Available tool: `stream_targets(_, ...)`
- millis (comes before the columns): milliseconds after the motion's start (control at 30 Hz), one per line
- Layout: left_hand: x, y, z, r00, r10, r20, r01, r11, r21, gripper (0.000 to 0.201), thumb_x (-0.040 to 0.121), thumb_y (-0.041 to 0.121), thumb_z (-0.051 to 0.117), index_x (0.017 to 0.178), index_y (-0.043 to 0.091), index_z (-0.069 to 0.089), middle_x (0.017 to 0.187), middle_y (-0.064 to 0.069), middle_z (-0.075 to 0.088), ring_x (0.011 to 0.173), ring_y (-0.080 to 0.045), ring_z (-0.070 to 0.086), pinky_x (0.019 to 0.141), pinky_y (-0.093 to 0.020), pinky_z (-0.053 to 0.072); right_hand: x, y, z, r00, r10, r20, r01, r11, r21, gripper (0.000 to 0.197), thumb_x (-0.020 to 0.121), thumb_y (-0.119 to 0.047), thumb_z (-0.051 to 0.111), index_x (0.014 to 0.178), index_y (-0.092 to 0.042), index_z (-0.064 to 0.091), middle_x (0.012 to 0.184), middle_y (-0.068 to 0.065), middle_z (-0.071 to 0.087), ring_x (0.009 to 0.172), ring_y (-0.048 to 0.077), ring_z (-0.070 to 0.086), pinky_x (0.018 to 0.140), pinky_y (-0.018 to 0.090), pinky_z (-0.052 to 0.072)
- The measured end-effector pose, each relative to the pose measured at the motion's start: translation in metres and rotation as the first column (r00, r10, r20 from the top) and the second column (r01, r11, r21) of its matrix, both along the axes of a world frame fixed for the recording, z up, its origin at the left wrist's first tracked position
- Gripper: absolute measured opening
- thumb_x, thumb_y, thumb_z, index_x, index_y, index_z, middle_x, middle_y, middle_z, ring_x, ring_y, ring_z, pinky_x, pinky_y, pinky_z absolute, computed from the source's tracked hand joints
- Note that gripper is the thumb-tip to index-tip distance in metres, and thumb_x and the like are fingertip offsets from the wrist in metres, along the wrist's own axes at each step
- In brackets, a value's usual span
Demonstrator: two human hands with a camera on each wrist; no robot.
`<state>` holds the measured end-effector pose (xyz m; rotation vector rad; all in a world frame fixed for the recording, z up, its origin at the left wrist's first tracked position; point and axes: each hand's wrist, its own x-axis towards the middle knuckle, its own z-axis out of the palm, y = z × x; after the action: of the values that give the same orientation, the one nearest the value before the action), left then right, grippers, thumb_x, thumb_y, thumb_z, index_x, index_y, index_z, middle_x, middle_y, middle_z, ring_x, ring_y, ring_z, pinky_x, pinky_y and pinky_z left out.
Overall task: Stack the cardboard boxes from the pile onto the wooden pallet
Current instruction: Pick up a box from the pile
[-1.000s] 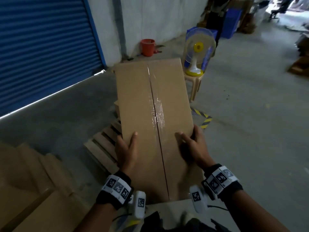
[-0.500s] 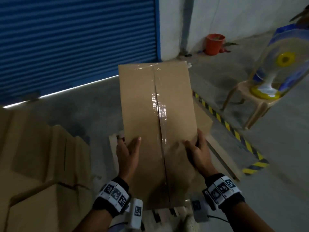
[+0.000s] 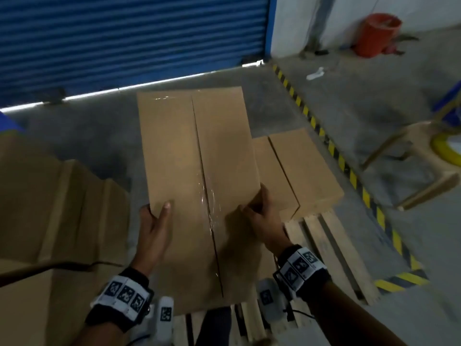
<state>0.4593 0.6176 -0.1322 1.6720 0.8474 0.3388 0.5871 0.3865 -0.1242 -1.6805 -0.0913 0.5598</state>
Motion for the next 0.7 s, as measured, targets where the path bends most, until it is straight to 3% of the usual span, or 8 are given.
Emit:
stream_targets(100, 0.046, 0.028, -0.045, 0.999, 0.025, -0.027, -0.027, 0.997, -0.068, 0.105, 0.069, 0.092, 0.055, 0.151, 0.028, 0.041, 0.149, 0.009, 0.050, 0.137, -0.011, 0.046, 0.119, -0.040, 0.032, 0.048, 0.025, -0.050, 0.999, 0.029, -0.045, -0.030, 0.999, -0.016, 0.072, 0.089, -0.019, 0.070, 0.144, -0.039, 0.028, 0.125, -0.013, 0.051, 0.121, 0.017, 0.050, 0.100, 0.042, 0.047)
stream_targets(233, 0.104, 0.054, -0.105, 0.999, 0.015, -0.039, -0.019, 0.996, -0.092, 0.075, 0.083, 0.070, 0.054, 0.145, 0.027, 0.047, 0.141, 0.004, 0.056, 0.129, -0.015, 0.052, 0.114, -0.045, 0.039, 0.110, 0.057, -0.115, 0.995, 0.073, -0.070, -0.078, 0.994, -0.079, 0.083, 0.088, -0.015, 0.069, 0.152, -0.038, 0.021, 0.124, -0.017, 0.046, 0.122, 0.019, 0.048, 0.103, 0.048, 0.045)
stream_targets(300, 0.126, 0.068, -0.141, 0.997, -0.017, -0.078, 0.008, 0.993, -0.115, 0.086, 0.079, 0.075, 0.060, 0.148, 0.028, 0.042, 0.147, 0.005, 0.051, 0.133, -0.015, 0.049, 0.115, -0.047, 0.038, 0.141, 0.074, -0.147, 0.994, 0.101, -0.051, -0.107, 0.985, -0.133, 0.086, 0.088, -0.018, 0.070, 0.153, -0.037, 0.017, 0.120, -0.020, 0.046, 0.122, 0.021, 0.050, 0.102, 0.048, 0.046)
stream_targets(367, 0.145, 0.085, -0.178, 0.992, -0.046, -0.119, 0.030, 0.990, -0.135, 0.109, 0.067, 0.085, 0.065, 0.154, 0.028, 0.033, 0.153, 0.003, 0.046, 0.139, -0.018, 0.044, 0.116, -0.051, 0.036, 0.169, 0.091, -0.180, 0.991, 0.128, -0.049, -0.136, 0.969, -0.206, 0.088, 0.090, -0.023, 0.069, 0.155, -0.038, 0.011, 0.128, -0.009, 0.054, 0.122, 0.024, 0.052, 0.103, 0.049, 0.046)
stream_targets(400, 0.156, 0.092, -0.196, 0.989, -0.046, -0.143, 0.024, 0.989, -0.148, 0.110, 0.067, 0.084, 0.066, 0.155, 0.028, 0.031, 0.154, 0.003, 0.044, 0.141, -0.018, 0.043, 0.116, -0.051, 0.036, 0.183, 0.100, -0.197, 0.989, 0.138, -0.050, -0.146, 0.961, -0.236, 0.089, 0.090, -0.025, 0.068, 0.154, -0.040, 0.008, 0.134, -0.001, 0.055, 0.123, 0.027, 0.053, 0.103, 0.052, 0.047)
stream_targets(533, 0.193, 0.113, -0.270, 0.981, -0.026, -0.192, -0.007, 0.985, -0.170, 0.072, 0.093, 0.050, 0.061, 0.154, 0.025, 0.033, 0.151, 0.003, 0.048, 0.139, -0.019, 0.044, 0.115, -0.045, 0.036, 0.229, 0.125, -0.267, 0.984, 0.150, -0.092, -0.172, 0.929, -0.327, 0.087, 0.091, -0.027, 0.066, 0.157, -0.033, 0.009, 0.141, 0.009, 0.051, 0.125, 0.032, 0.052, 0.100, 0.055, 0.050)
stream_targets(700, 0.236, 0.124, -0.343, 0.974, -0.024, -0.226, -0.019, 0.982, -0.187, 0.059, 0.101, 0.032, 0.058, 0.153, 0.020, 0.034, 0.142, 0.010, 0.045, 0.130, -0.011, 0.043, 0.101, -0.031, 0.035, 0.269, 0.132, -0.348, 0.981, 0.165, -0.100, -0.192, 0.885, -0.425, 0.078, 0.093, -0.027, 0.065, 0.157, -0.025, 0.020, 0.141, 0.009, 0.051, 0.128, 0.030, 0.050, 0.106, 0.046, 0.045)
